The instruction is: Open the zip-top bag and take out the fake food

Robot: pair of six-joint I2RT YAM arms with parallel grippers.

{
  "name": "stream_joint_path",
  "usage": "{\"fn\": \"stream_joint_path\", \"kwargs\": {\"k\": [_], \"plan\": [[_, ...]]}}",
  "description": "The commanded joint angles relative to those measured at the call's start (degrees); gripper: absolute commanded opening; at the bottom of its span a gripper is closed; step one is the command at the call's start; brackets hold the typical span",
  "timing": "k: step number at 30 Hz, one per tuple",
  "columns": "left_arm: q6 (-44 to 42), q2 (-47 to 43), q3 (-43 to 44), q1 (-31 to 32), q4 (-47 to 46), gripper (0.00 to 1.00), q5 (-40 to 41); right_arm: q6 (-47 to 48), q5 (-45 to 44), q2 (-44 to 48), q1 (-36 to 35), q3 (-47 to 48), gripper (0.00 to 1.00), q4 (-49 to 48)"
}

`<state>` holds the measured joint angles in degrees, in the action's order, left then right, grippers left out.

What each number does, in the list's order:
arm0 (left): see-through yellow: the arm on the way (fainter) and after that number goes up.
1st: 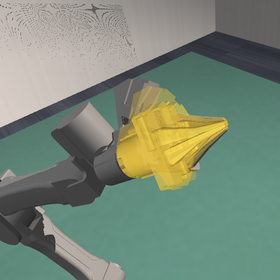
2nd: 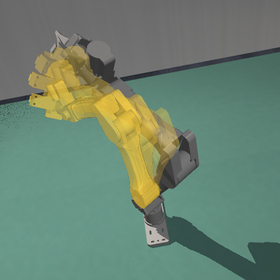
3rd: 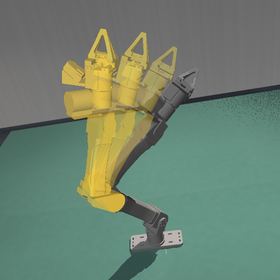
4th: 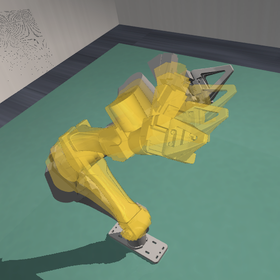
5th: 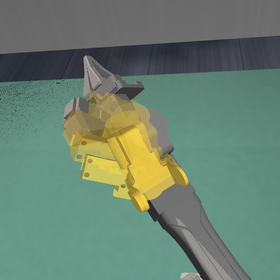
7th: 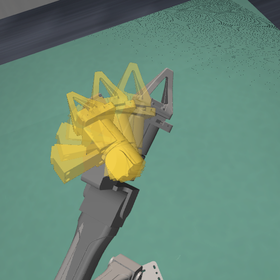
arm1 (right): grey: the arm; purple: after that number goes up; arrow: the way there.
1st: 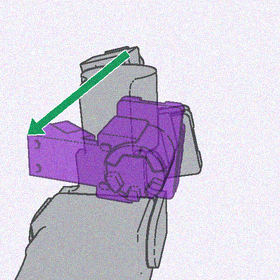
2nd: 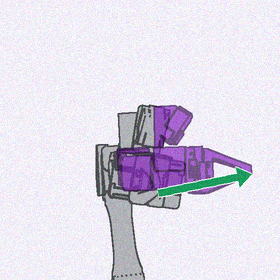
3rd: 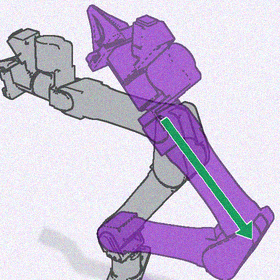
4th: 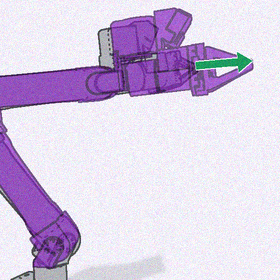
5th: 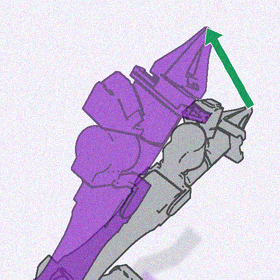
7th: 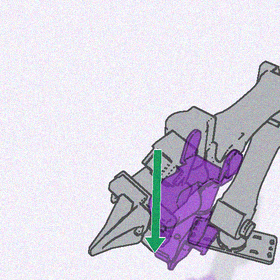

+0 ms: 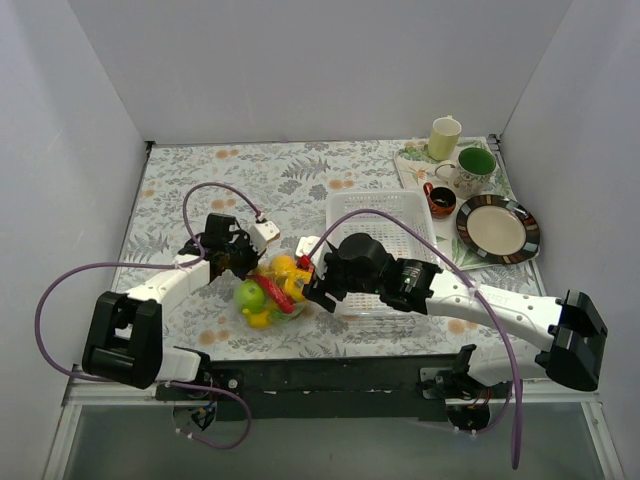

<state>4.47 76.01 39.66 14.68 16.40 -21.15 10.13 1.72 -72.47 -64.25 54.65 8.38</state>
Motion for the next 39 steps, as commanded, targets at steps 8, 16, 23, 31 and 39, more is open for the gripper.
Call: {"fn": "stream_joint_path", "kwargs": {"k": [8,16,23,31,39], "plan": [[-5.6,2.4,-3.3,0.1,2.0,0.0,5.2,11.9,2.1,0.1,-0.1,0.7,0.68,-0.7],[-5.9,1.2,-3.7,0.1,1.9,0.0,5.3,13.3,-1.5,-2.5,0.0,2.3,0.43,1.8],[-5.9,1.7,-4.5,0.0,1.5,0.0,5.3,9.0,-11.6,0.7,0.2,0.0,0.61,1.3],[-5.6,0.5,-4.8,0.1,1.9,0.0,4.9,1.9,-17.1,-1.3,0.8,0.2,0.66,2.3],[-6.0,-1.0,-4.7,0.1,2.8,0.0,4.9,-3.4,-17.4,-7.9,2.4,6.2,0.49,9.4]]}}
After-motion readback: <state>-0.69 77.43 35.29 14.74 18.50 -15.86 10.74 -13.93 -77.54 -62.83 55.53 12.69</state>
